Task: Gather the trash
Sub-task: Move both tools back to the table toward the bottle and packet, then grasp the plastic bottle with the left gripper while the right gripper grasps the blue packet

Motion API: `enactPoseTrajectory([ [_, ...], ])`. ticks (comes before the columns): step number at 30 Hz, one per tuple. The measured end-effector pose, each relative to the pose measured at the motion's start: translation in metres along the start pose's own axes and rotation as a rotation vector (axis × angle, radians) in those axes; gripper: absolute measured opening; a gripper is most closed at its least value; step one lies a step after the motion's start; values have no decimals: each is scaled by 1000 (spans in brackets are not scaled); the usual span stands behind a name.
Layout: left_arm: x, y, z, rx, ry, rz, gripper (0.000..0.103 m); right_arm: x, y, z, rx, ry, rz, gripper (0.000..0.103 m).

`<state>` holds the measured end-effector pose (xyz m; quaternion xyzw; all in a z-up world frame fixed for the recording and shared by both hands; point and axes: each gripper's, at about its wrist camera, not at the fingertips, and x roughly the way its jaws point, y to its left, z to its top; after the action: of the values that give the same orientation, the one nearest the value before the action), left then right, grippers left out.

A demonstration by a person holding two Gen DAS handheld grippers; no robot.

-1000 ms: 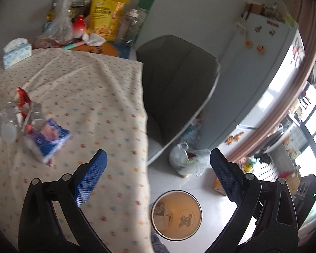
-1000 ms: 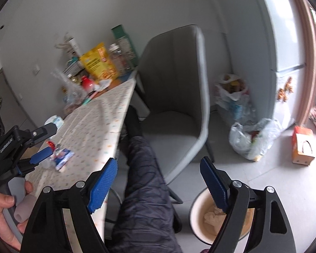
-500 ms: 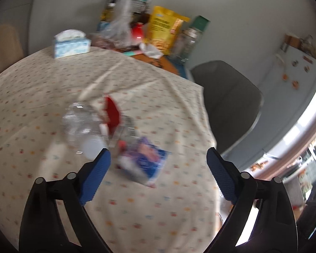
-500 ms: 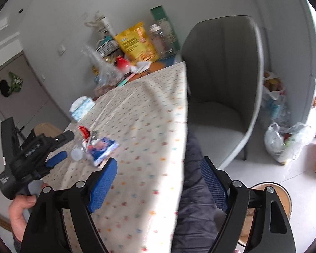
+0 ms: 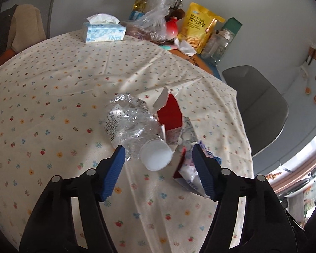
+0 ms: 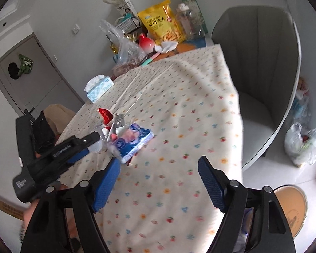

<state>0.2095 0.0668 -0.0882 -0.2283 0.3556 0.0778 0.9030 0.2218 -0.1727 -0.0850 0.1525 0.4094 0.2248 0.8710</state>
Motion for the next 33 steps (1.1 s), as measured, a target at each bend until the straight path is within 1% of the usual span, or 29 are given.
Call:
enactPoseTrajectory([
  [1, 4, 1, 0, -4, 7, 3, 60, 3, 1, 0, 10, 7, 9, 74],
  [3, 10, 4, -1, -13, 17, 4, 49, 11, 4, 0, 31, 28, 29, 72],
  [4, 14, 5, -2, -16, 29, -1, 35, 15, 6, 0, 42, 38, 39, 71],
  [5, 15, 7, -3, -23, 34, -8, 33, 18, 8, 0, 53, 48, 49, 70],
  [8, 9, 12, -4, -32, 8, -3, 33, 28, 14, -1, 76, 73, 71, 68],
  [11, 3, 19, -4, -43, 5, -15, 33, 38, 19, -1, 98, 97, 88, 66],
  [15, -12, 31, -1, -55, -24, -10, 33, 49, 24, 0, 134, 122, 103, 63],
  [22, -29, 52, 2, -84, -57, -20, 33, 71, 27, -1, 245, 184, 136, 59],
  [26, -34, 61, 0, -97, -66, -28, 33, 79, 25, -3, 298, 190, 141, 58],
  [31, -40, 71, -1, -110, -75, -36, 33, 87, 28, -1, 362, 196, 141, 52],
  [33, -42, 73, -1, -115, -79, -39, 33, 91, 30, -1, 380, 197, 137, 48],
])
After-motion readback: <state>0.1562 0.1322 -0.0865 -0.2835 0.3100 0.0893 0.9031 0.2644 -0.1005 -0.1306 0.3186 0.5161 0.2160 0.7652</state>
